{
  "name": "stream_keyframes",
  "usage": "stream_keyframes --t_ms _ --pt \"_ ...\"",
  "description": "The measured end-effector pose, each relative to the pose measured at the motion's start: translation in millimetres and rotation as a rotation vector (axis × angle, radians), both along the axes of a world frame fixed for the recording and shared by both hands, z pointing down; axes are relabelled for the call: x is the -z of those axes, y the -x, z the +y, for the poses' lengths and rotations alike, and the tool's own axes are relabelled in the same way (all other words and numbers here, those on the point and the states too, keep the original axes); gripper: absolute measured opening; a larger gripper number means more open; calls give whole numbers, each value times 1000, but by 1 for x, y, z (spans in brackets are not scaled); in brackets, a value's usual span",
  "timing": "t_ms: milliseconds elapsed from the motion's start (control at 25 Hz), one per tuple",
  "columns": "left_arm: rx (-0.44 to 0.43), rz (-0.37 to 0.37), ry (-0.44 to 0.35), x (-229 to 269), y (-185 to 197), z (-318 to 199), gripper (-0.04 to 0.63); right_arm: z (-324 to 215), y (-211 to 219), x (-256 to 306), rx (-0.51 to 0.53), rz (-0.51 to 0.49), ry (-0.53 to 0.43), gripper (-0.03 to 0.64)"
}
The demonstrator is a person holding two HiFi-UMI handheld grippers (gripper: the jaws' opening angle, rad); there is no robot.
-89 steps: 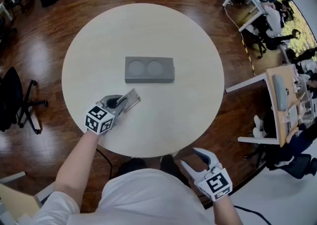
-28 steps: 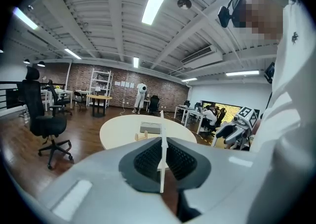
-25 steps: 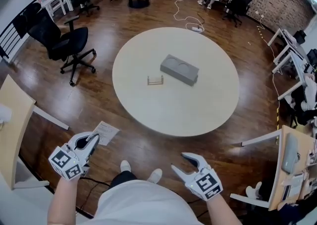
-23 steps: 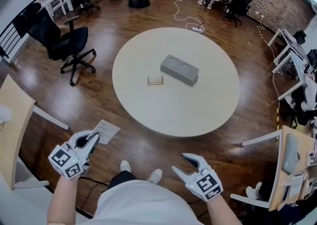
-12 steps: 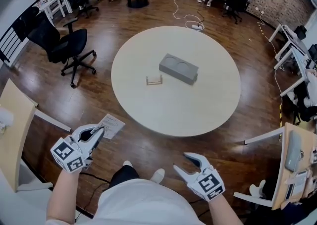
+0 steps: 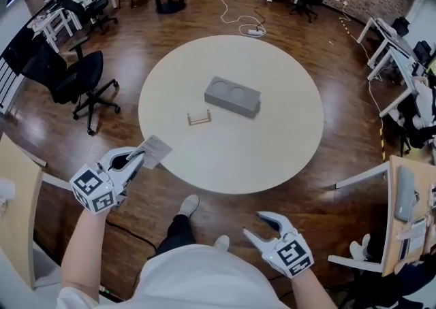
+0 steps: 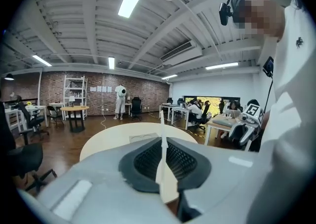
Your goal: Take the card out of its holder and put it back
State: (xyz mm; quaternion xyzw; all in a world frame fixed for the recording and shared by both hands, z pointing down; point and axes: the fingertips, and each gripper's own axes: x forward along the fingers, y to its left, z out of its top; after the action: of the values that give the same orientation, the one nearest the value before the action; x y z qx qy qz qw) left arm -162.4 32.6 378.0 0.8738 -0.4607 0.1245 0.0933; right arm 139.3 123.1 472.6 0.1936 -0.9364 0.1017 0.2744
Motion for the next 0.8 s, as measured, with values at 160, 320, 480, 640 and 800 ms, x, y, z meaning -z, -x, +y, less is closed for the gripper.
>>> stream_keyframes --t_ms 160,320,480,640,800 --pt "-108 -12 -26 -1 3 -69 15 -31 1 1 -100 15 0 212" --pt "-232 -21 -27 -15 -1 -136 15 -63 8 1 -202 37 -13 212" --pt "-322 -22 -20 -35 -2 -195 15 -91 23 1 -294 44 -27 212" --pt "-390 -10 1 -62 -8 -239 15 -109 39 3 -385 66 -19 212" --pt "-447 -14 37 -96 -16 -266 15 -114 50 -4 -469 69 12 212"
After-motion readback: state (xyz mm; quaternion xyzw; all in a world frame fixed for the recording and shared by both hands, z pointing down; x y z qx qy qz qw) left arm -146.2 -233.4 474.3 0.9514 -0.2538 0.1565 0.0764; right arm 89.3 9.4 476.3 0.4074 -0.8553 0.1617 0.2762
